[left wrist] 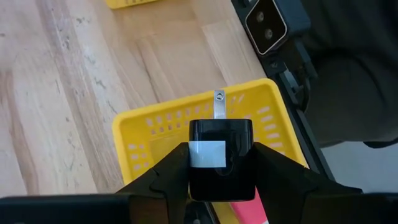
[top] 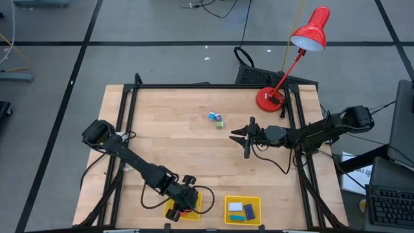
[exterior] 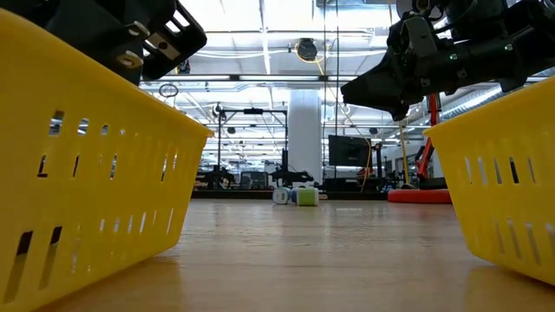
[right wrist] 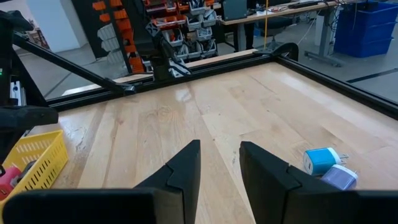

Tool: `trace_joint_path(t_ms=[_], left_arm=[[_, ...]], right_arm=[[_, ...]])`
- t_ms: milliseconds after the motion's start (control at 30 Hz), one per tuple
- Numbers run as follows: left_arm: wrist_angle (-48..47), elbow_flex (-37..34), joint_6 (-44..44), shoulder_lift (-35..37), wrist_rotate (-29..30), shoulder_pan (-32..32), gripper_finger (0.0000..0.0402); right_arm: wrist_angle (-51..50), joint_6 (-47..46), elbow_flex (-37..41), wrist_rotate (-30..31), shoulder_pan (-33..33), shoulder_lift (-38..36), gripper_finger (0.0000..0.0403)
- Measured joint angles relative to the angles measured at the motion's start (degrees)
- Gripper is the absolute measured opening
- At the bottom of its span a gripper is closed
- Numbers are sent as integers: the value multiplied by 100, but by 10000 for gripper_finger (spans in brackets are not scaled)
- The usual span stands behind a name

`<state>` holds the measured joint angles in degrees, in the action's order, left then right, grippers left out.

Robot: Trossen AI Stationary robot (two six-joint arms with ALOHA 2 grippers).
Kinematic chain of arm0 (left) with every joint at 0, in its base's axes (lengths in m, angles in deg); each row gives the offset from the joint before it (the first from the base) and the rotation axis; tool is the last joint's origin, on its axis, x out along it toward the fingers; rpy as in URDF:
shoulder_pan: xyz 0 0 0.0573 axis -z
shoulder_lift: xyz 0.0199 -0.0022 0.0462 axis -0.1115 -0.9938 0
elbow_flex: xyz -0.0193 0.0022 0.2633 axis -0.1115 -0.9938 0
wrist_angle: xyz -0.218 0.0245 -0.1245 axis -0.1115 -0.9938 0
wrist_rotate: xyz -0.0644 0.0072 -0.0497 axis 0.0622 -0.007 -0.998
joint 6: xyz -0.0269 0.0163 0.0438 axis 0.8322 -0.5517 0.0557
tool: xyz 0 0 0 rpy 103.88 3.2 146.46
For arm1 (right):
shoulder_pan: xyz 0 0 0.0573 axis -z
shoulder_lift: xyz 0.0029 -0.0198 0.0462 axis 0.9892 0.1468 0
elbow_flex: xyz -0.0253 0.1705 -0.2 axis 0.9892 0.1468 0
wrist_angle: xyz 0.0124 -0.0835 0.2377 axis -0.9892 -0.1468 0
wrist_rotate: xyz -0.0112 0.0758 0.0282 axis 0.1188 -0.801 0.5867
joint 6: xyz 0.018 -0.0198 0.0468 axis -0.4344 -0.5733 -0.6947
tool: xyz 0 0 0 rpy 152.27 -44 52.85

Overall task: Pick & Place Office items
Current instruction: Put the black adapter into the left yellow bin, then put the green adapter into the left yellow bin

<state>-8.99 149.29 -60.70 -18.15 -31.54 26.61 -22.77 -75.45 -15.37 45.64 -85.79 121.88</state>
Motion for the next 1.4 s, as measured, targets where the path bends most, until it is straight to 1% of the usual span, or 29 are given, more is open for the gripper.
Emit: trace_joint_path(t_ms=[167,300,367,667,767,933,1100,1300,1400], left_arm=[[163,-285,36,11,5,0,159],[695,-557,37,8,-43,0,159],[788,-639,24,44,-51,0,159],[795,-660,257,52,-213,-31,162],[785,-660,289,52,-144,-31,177],[787,-660,291,52,-69,-66,217],[785,-660,321,55,-385,-184,239],[633,-669,496,160,-914,-426,241],[520,-669,488,383,-931,-543,241]], right_arm=[[-2,0,0,0,0,0,100],[-2,0,0,0,0,0,100],[-2,2,0,0,0,0,100],[-3,1,2,2,0,2,100],[-4,2,2,2,0,2,100],[-4,0,2,1,0,2,100],[-7,2,2,0,0,2,100],[-5,2,2,0,0,2,100],[-4,2,2,0,0,2,100]])
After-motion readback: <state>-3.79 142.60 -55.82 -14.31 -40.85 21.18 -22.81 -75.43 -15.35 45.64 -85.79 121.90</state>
